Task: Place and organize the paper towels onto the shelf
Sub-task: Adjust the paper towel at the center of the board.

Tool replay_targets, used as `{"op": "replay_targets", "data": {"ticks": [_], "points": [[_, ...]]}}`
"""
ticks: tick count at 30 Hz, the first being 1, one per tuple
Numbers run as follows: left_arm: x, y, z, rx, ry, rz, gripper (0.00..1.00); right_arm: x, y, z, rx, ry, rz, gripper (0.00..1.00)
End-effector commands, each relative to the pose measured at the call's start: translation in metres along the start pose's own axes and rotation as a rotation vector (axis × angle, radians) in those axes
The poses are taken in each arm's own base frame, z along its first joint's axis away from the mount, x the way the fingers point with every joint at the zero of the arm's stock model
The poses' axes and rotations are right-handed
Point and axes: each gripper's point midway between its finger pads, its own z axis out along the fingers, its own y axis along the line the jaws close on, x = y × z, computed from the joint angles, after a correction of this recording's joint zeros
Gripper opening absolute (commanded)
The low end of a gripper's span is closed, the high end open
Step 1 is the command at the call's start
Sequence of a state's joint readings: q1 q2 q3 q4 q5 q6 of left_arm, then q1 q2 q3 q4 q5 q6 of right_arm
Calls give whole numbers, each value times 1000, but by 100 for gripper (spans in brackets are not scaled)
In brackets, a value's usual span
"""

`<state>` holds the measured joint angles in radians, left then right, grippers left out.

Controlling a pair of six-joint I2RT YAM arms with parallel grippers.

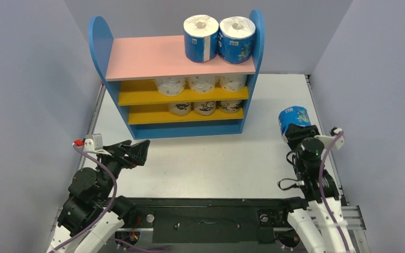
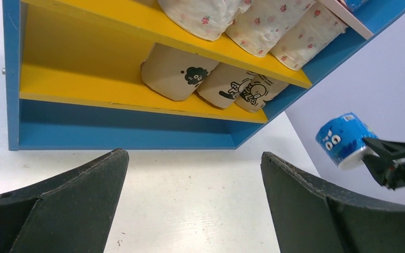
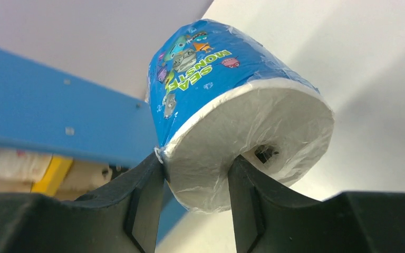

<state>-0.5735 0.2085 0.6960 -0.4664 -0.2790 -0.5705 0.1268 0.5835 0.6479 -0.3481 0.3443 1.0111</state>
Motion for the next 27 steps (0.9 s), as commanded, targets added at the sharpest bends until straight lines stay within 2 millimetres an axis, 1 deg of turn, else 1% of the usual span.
{"op": "replay_targets", "data": {"ticks": [1,2,3,4,5,6,7,8,11,13,15,17,19,20,21,22,23,24,25,26,27], "points": [[-8,-16,-1,65,-21,-58,96,-14,-30,-56,71,21,-134,5],[-8,-18,0,69,-17,-62,96,-21,-21,-67,32,34,-148,6],[-7,-20,0,78,-9,-70,96,-17,-25,-74,42,76,-187,6],[-5,-21,1,82,-2,-74,96,-18,-15,-82,9,116,-225,6],[-3,-23,2,92,11,-84,96,-12,-21,-88,26,166,-265,6],[-1,-24,3,94,19,-91,96,-9,-12,-93,-5,219,-303,6],[3,-25,4,98,32,-104,96,-9,-12,-100,-14,253,-343,6],[5,-25,6,99,36,-112,96,-1,-9,-104,-32,308,-364,6],[15,-28,9,112,72,-143,96,5,-7,-119,-86,397,-458,5],[21,-30,12,117,95,-149,96,9,-8,-124,-106,439,-521,5],[27,-32,16,122,126,-150,96,14,-9,-123,-116,478,-579,5],[35,-36,21,127,170,-145,96,19,-5,-118,-131,507,-625,5],[46,-36,27,114,225,-141,96,27,6,-111,-156,531,-656,5],[47,-38,28,118,237,-145,96,33,17,-113,-206,541,-671,5],[50,-38,31,110,253,-146,96,36,21,-107,-191,534,-702,5],[51,-40,31,114,261,-153,96,46,34,-115,-253,556,-737,5],[52,-41,32,114,268,-156,96,49,36,-108,-212,525,-794,5],[52,-42,33,118,271,-161,96,54,49,-117,-258,492,-858,5],[54,-42,33,114,278,-161,96,64,54,-118,-256,489,-916,5],[53,-41,33,111,279,-162,96,68,67,-131,-309,464,-959,5],[54,-40,33,104,281,-163,96,78,71,-134,-312,465,-1006,6]]}}
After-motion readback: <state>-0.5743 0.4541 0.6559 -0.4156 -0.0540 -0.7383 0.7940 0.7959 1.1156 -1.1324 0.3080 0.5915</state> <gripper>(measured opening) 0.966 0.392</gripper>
